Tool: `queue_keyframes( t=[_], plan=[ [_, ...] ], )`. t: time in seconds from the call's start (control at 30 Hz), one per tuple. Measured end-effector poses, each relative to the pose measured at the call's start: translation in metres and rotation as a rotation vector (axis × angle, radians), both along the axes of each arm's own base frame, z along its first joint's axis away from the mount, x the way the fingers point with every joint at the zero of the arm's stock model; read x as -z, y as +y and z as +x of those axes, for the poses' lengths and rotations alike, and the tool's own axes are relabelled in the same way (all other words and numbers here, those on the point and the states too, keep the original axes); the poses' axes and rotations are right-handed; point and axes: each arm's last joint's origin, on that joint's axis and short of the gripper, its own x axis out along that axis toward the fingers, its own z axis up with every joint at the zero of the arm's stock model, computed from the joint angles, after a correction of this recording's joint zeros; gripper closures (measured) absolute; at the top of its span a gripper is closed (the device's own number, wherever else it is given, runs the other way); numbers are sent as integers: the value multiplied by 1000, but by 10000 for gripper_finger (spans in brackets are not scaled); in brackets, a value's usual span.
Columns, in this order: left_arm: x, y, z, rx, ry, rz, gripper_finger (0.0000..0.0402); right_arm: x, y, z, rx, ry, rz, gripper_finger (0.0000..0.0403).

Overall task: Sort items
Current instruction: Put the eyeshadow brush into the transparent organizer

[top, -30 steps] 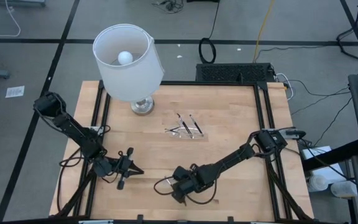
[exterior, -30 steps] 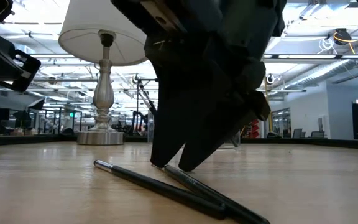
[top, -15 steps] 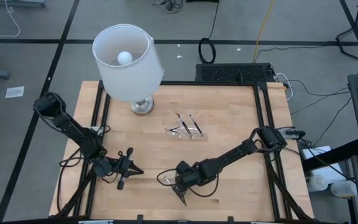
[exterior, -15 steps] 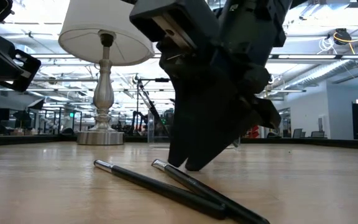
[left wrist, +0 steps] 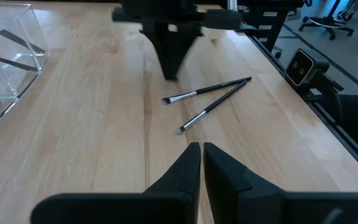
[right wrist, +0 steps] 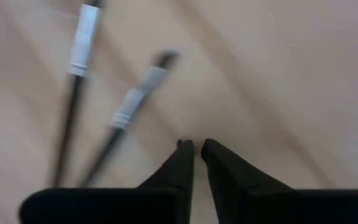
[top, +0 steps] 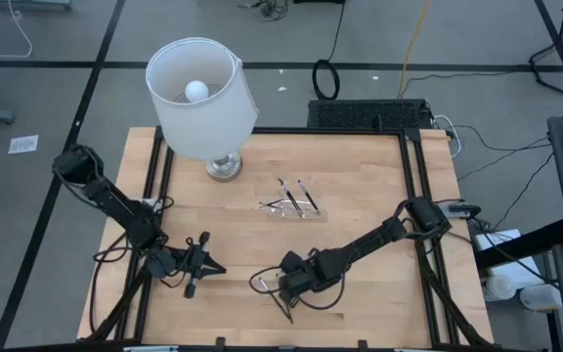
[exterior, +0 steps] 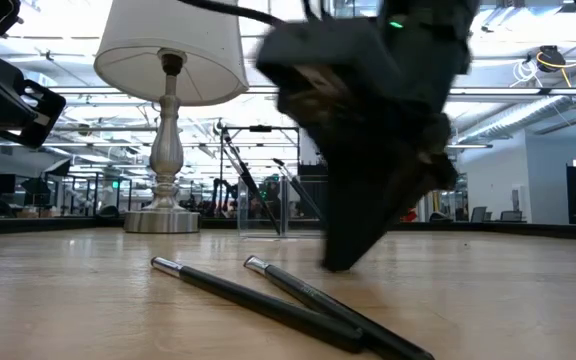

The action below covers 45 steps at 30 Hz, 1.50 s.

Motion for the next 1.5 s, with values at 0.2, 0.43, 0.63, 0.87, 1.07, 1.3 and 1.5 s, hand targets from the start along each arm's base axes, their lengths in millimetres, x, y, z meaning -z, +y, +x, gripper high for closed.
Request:
queue_keyframes(
  t=[0.2,0.43,0.63,0.87,1.07,1.3,1.5],
  plan=[
    [0,0,0,0,3,3,376,-23,15,4,-38,-232,-94,398],
    [1,0,0,-2,6,4,376,-33,36,23,-130,-498,-45,402],
    [1,1,0,-17,4,6,376,-30,42,28,-139,-547,-17,403],
    [2,1,0,-18,11,15,376,-9,55,32,-150,-560,95,403],
    [1,1,0,-20,8,8,376,5,63,24,-109,-497,112,403],
    [1,1,0,-27,8,6,376,8,64,15,-74,-410,98,403],
    [1,1,0,-28,8,6,376,13,59,9,-75,-320,70,403]
  ],
)
